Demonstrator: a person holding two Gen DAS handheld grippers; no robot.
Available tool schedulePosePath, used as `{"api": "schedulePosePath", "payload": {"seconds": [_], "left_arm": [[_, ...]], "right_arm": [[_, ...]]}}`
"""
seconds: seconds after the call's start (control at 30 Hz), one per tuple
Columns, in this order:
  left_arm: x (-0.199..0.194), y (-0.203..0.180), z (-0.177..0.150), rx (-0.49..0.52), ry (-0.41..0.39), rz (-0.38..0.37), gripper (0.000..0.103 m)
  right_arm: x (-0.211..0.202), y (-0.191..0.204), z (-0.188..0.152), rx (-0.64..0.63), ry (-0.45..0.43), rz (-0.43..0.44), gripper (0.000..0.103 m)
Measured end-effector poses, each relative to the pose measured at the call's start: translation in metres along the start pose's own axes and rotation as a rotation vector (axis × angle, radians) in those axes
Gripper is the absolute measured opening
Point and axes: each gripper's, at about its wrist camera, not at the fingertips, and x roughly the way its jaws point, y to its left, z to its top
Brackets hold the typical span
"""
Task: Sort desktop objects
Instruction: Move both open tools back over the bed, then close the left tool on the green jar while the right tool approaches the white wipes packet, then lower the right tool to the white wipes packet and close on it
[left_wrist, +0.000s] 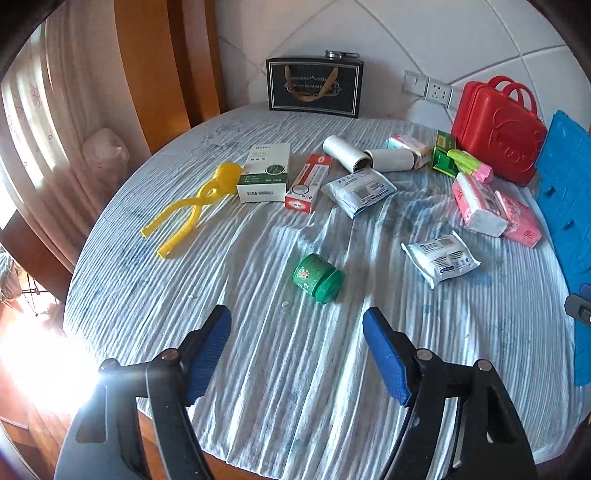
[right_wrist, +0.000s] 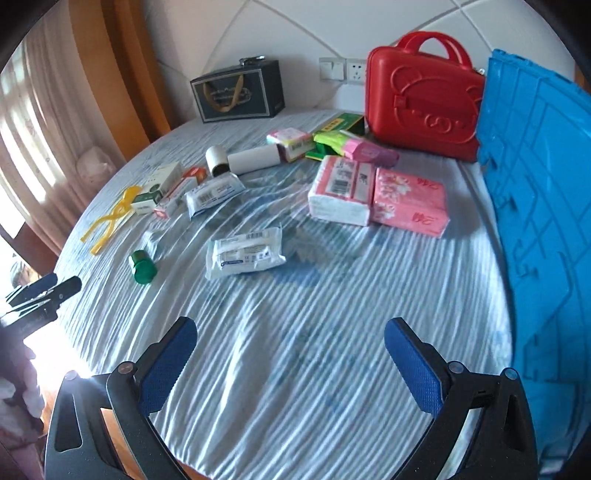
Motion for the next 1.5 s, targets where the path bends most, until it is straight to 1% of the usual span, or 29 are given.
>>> {"api": "schedulePosePath", "payload": {"seconds": [0.1,0.17,0.27,0.37,0.5,0.63,0.67,0.7,0.73,0.77,0.8,0.9,1.0,1.03,1.1,1.2,1.33,1.43,1.5], "left_arm": [[0.022,0.001,0.002,-0.008,0.033,0.003,0.074],[0.034,0.0,0.006,0.002,0.044,0.004,0.074],[0.054,-0.002,0.014,0.033,0.062,0.002,0.074],[0.076,-0.005,0.021,0.061,0.086,-0.017,0.074],[0.103,-0.01,0.027,0.117,0.121,-0.075,0.074],[0.124,-0.012,0.025,0.186,0.148,-0.141,0.074],[0.128,-0.011,0.025,0.197,0.154,-0.156,0.073],[0.131,-0.01,0.024,0.206,0.156,-0.168,0.07],[0.133,-0.009,0.024,0.217,0.157,-0.178,0.059],[0.136,-0.008,0.024,0.229,0.16,-0.191,0.05],[0.137,-0.006,0.026,0.236,0.152,-0.211,0.049],[0.141,-0.005,0.031,0.272,0.135,-0.226,0.047],[0.146,-0.004,0.036,0.289,0.121,-0.246,0.047],[0.147,-0.004,0.038,0.292,0.117,-0.252,0.047],[0.148,-0.004,0.039,0.302,0.107,-0.256,0.047],[0.15,-0.004,0.04,0.299,0.093,-0.261,0.047],[0.153,-0.005,0.044,0.286,0.075,-0.263,0.047],[0.157,-0.007,0.05,0.274,0.071,-0.243,0.047],[0.155,-0.007,0.058,0.261,0.047,-0.228,0.047]], "right_arm": [[0.038,-0.003,0.01,-0.002,0.069,-0.004,0.103],[0.059,-0.002,0.015,0.001,0.11,0.016,0.103],[0.083,0.003,0.021,-0.004,0.154,0.02,0.103],[0.101,0.01,0.023,-0.002,0.178,0.02,0.103],[0.124,0.018,0.023,0.033,0.214,0.001,0.103],[0.141,0.029,0.024,0.077,0.245,-0.037,0.103],[0.145,0.032,0.026,0.088,0.248,-0.042,0.103],[0.15,0.036,0.028,0.097,0.249,-0.045,0.103],[0.154,0.039,0.029,0.105,0.25,-0.049,0.103],[0.159,0.043,0.031,0.114,0.248,-0.057,0.103],[0.164,0.047,0.032,0.123,0.247,-0.066,0.103],[0.178,0.057,0.034,0.165,0.241,-0.069,0.103],[0.193,0.062,0.033,0.212,0.241,-0.077,0.103],[0.193,0.064,0.033,0.208,0.217,-0.106,0.103],[0.196,0.068,0.033,0.208,0.211,-0.153,0.103],[0.197,0.07,0.03,0.229,0.191,-0.179,0.103],[0.195,0.07,0.025,0.244,0.152,-0.168,0.103],[0.196,0.072,0.024,0.194,0.189,-0.157,0.103],[0.19,0.066,0.018,0.248,0.182,-0.122,0.103]]}}
